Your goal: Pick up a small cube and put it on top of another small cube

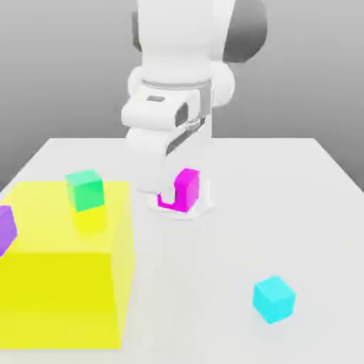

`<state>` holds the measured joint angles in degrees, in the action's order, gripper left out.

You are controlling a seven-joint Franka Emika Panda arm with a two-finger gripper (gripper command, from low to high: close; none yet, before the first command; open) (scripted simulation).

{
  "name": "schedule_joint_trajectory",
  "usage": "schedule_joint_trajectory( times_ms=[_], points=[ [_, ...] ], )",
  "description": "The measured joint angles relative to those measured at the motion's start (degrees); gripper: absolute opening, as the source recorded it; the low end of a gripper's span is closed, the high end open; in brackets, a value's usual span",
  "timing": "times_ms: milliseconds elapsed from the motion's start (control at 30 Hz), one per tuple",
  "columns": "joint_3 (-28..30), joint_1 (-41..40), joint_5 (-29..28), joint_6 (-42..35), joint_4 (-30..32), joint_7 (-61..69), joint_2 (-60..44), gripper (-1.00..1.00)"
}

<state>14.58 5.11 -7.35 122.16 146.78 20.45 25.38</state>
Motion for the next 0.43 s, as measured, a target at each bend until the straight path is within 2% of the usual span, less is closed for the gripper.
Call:
schedule_joint_trajectory(
  times_ms=[133,267,300,433],
  points=[
    [4.2,-7.5,-3.8,-7.0,0.4,1.4,7.6,-1.0],
    [6.6,-9.8,-5.5,-1.8,4.8,1.9,6.9,-1.0],
    [7.1,-10.0,-5.8,0.5,6.3,1.9,6.0,1.0],
    [7.1,-10.0,-5.8,0.5,6.3,1.9,6.0,1.0]
  ],
)
